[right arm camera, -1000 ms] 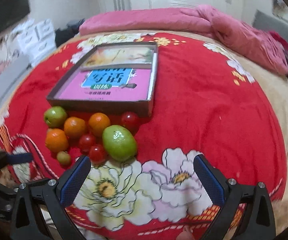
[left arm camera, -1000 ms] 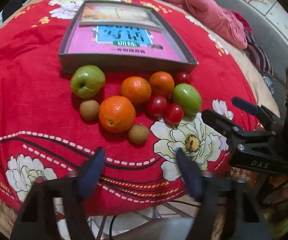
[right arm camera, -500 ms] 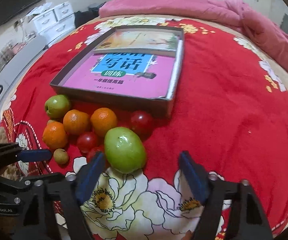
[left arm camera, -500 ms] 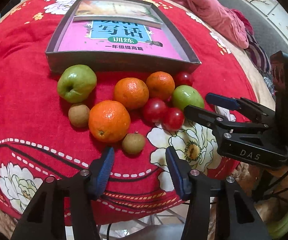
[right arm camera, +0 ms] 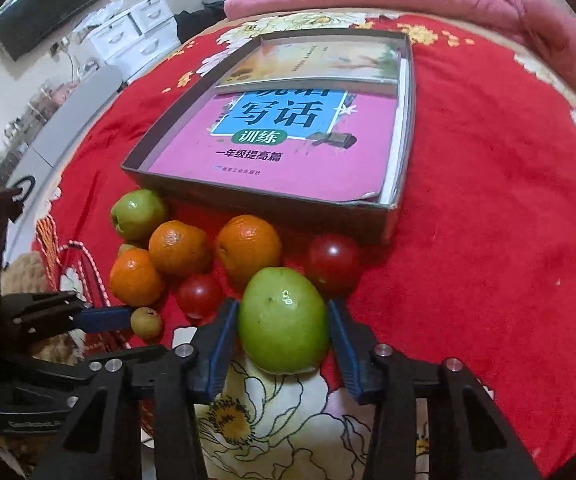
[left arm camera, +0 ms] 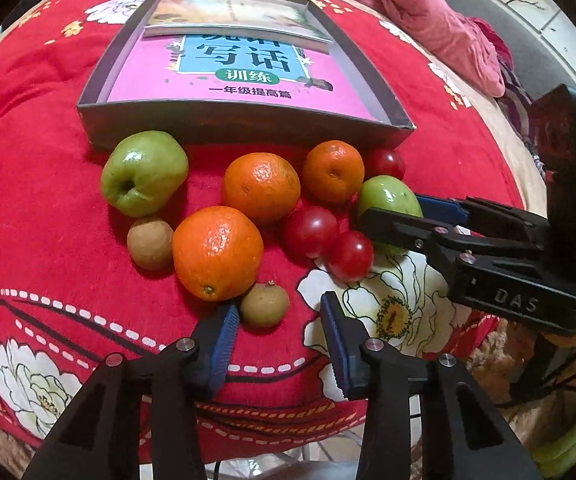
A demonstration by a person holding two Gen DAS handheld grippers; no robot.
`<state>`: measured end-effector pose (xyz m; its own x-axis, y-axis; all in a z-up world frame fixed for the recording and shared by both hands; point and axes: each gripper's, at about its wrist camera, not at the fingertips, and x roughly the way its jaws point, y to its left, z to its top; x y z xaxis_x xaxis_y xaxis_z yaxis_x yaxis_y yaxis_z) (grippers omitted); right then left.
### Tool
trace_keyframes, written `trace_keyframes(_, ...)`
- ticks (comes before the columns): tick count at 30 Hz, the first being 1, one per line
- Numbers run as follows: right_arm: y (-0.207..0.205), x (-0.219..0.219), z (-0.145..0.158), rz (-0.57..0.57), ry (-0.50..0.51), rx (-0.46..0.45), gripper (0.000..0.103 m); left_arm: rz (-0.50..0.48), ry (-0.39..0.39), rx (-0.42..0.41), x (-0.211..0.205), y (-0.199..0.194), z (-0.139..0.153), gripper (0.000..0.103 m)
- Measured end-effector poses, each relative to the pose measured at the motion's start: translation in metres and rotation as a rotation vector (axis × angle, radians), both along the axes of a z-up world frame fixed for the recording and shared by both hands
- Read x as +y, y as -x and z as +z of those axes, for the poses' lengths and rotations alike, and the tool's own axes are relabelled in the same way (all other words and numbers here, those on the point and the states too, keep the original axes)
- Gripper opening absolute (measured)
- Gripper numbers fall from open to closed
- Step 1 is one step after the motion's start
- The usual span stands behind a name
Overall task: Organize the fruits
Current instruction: 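Grasp the large green apple with the right tool while the left tool reaches toward a kiwi, then grasp the small kiwi with the left tool while the right tool lifts the green apple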
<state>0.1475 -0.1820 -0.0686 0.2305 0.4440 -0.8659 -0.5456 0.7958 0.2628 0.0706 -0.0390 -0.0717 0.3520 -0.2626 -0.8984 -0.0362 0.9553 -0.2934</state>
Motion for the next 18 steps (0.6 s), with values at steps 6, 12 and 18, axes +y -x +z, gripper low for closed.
trace_keyframes(6, 0.007, -0.007, 0.004, -0.019, -0.030, -0.011, 0.045, 0.002, -0.022, -0.006, -0.001, -0.002, -0.002, 0.032)
trace_keyframes(12, 0.013, -0.015, 0.013, -0.052, -0.052, -0.041, 0.045, -0.010, -0.049, -0.020, -0.002, 0.001, -0.001, 0.025)
trace_keyframes(18, 0.017, -0.015, 0.025, -0.058, -0.074, -0.102, 0.045, -0.027, -0.040, -0.032, -0.005, 0.004, 0.004, 0.025)
